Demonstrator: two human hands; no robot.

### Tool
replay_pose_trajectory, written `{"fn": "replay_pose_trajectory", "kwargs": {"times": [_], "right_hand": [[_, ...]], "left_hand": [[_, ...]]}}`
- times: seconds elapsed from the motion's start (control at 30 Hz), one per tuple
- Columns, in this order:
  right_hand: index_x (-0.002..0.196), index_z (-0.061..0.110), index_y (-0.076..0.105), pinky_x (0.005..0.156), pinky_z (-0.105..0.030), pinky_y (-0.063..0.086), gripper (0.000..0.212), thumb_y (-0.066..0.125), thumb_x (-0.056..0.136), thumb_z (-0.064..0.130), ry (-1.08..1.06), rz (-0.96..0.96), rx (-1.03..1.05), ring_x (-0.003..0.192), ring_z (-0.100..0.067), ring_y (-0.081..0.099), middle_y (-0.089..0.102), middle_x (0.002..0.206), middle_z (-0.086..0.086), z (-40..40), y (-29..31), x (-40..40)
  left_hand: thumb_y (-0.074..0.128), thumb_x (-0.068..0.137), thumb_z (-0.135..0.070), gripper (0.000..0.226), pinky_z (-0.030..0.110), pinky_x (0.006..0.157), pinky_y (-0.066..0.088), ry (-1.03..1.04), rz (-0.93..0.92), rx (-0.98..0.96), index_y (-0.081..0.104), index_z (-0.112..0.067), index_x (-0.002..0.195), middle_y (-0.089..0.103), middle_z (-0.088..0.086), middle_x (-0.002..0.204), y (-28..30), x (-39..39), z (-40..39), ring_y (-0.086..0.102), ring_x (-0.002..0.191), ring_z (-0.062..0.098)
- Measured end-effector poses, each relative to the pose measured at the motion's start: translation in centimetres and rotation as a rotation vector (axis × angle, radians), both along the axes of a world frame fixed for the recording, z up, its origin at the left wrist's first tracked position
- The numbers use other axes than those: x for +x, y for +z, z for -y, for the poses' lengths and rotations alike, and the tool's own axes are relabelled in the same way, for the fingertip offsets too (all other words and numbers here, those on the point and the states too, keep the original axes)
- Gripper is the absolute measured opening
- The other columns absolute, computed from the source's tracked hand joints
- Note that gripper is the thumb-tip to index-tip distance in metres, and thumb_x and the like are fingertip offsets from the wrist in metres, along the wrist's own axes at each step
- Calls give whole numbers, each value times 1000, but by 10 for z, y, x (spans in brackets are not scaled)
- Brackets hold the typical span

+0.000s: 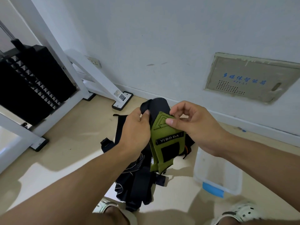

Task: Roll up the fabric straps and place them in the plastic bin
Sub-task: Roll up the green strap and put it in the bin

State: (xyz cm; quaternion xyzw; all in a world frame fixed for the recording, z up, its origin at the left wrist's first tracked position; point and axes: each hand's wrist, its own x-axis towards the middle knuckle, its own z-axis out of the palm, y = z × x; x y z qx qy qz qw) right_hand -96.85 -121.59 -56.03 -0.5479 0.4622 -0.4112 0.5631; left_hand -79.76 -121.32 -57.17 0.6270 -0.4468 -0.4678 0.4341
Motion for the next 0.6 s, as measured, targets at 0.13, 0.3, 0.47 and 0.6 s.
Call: {"fn": "replay_pose_trajectory", "kwargs": {"times": [0.13,0.3,0.47,0.6], "right_hand": [[102,18,68,78,-37,59,24,74,86,1,47,85,59,80,-22,68,66,100,1,3,5,-8],[107,18,64,74,-31,57,31,68,88,-6,89,157,95,82,-18,69,65,96,-1,5,4,-15],[110,21,73,80,-26,57,37,68,88,-8,96,71,64,91,-17,73,71,100,8,2,-2,-15],[117,23,74,81,-25,58,47,68,87,-11,89,123,86,94,-18,74,74,106,6,1,-1,-13]], "left_hand": [[49,99,-46,35,60,81,58,9,-27,109,70,-18,103,73,24,101,-6,8,4,69,86,44],[50,108,-27,26,56,85,62,-32,-125,171,68,-9,116,76,20,109,-8,12,6,74,91,39],[54,106,-18,38,49,71,63,-19,-73,34,52,-40,137,70,25,84,-3,9,7,66,66,31],[50,107,-15,26,51,77,62,-71,-62,-3,74,-25,105,77,10,83,6,7,3,71,71,27]]}}
